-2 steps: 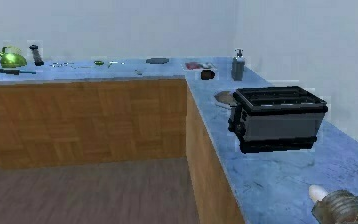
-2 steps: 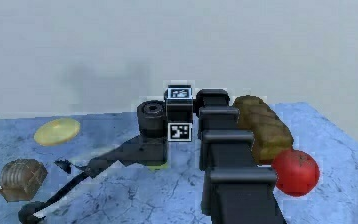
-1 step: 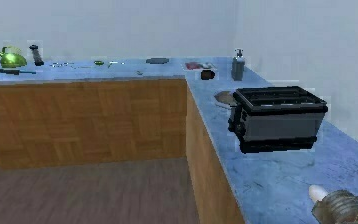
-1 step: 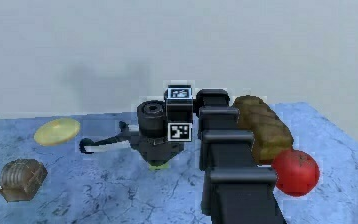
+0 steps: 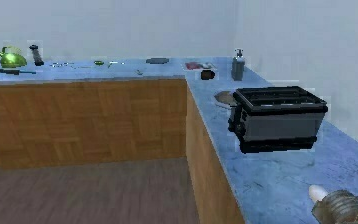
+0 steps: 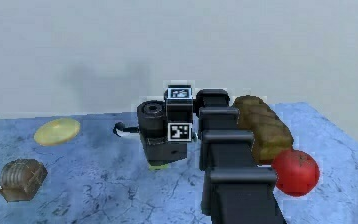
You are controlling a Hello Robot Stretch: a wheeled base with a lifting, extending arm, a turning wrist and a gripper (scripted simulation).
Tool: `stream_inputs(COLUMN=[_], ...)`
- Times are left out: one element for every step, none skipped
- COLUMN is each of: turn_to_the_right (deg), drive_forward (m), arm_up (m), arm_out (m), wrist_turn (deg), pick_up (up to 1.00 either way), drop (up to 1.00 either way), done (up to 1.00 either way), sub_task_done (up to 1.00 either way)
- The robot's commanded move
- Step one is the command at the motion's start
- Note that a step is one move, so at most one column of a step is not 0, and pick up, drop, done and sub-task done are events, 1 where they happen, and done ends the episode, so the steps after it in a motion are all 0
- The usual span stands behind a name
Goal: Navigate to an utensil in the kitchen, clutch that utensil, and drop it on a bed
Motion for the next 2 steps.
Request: stream_inputs(turn_to_the_right=[0.0,0.0], drive_forward=[0.00,0.00], arm_up=[-0.14,0.00], arm_out=[0.00,0.00], wrist_turn=[0.0,0.0], pick_up=[0.00,1.00], drop=[0.00,0.00], done=[0.00,0.00], sub_task_done=[0.00,0.00])
